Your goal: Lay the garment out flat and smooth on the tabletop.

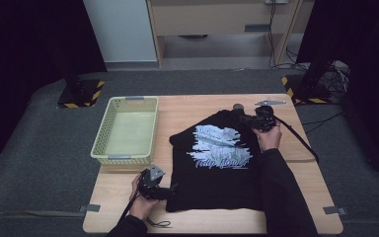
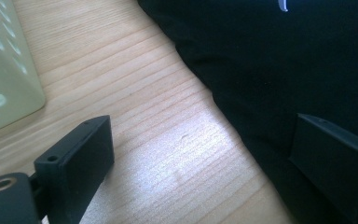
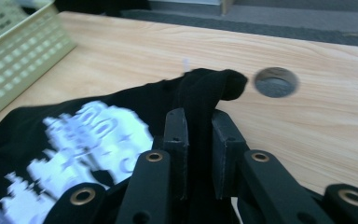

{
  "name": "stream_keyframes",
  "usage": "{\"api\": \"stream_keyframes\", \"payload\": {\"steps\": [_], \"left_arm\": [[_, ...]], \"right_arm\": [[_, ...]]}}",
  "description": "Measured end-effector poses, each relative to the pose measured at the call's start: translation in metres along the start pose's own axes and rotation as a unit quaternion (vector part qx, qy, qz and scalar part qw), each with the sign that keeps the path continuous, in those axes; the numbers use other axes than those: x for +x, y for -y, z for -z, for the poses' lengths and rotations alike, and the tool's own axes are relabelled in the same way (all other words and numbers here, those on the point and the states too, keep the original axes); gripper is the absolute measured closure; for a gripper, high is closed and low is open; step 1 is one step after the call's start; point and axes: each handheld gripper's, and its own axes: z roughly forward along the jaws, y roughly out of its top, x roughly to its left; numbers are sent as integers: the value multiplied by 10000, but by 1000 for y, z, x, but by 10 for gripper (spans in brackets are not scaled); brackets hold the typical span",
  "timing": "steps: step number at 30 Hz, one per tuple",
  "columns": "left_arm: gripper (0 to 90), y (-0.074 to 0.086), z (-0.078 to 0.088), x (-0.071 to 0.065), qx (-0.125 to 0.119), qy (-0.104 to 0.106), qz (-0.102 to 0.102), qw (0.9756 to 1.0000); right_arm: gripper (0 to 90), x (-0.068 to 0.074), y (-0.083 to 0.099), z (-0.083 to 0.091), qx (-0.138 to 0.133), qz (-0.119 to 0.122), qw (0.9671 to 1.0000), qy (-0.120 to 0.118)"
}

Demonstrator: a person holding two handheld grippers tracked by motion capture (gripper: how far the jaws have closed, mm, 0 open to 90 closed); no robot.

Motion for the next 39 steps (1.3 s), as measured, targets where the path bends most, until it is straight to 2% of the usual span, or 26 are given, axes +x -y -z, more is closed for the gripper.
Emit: {"api": "stream_keyframes", "payload": {"steps": [3, 5, 7, 17, 24, 30, 34, 39], "left_arm": [[58, 0, 0, 0, 2, 8, 11, 10000], [58, 0, 0, 0, 0, 5, 7, 10000], [58, 0, 0, 0, 0, 4, 6, 10000], [58, 0, 0, 0, 1, 4, 8, 10000], [58, 0, 0, 0, 1, 2, 7, 10000], [58, 0, 0, 0, 4, 9, 17, 10000], [58, 0, 0, 0, 5, 9, 16, 10000], [58, 0, 0, 0, 6, 10, 20, 10000]], "right_arm": [[786, 17, 2, -3, 69, 275, 9996, -30], [786, 24, 7, -7, 59, 248, 9995, -196], [784, 30, 14, -12, 133, 292, 9992, -230], [766, 49, 46, -33, 429, 672, 9962, -355], [749, 53, 56, -39, 490, 795, 9948, -414], [633, 50, 46, -28, 422, 684, 9948, -618], [592, 45, 35, -15, 257, 662, 9959, -555], [519, 35, 22, -5, 54, 630, 9976, -274]]}}
